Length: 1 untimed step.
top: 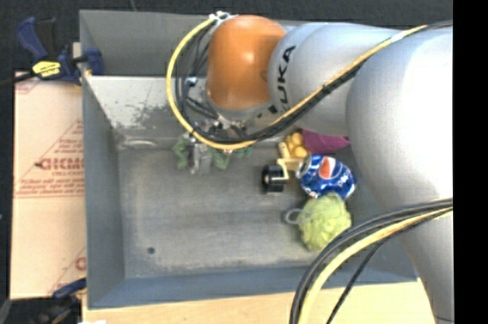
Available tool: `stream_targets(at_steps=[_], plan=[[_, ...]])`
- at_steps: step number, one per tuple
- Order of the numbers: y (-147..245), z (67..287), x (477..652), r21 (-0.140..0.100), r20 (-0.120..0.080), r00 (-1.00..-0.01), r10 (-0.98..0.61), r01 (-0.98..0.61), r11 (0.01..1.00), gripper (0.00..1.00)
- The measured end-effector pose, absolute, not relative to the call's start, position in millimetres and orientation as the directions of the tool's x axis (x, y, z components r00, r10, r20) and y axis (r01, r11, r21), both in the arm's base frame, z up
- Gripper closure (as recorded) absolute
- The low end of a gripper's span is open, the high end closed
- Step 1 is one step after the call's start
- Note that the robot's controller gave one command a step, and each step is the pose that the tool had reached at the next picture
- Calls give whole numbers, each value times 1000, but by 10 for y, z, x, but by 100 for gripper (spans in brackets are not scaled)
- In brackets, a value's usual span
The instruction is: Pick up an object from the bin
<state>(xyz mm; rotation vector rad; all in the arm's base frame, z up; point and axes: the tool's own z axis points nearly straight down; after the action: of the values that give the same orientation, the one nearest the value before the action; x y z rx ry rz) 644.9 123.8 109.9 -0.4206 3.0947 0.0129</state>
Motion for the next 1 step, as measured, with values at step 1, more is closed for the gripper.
stream_targets(at_steps=[1], plan=[[1237,1303,6454,6,-21,-964,-265,-266,964,100]])
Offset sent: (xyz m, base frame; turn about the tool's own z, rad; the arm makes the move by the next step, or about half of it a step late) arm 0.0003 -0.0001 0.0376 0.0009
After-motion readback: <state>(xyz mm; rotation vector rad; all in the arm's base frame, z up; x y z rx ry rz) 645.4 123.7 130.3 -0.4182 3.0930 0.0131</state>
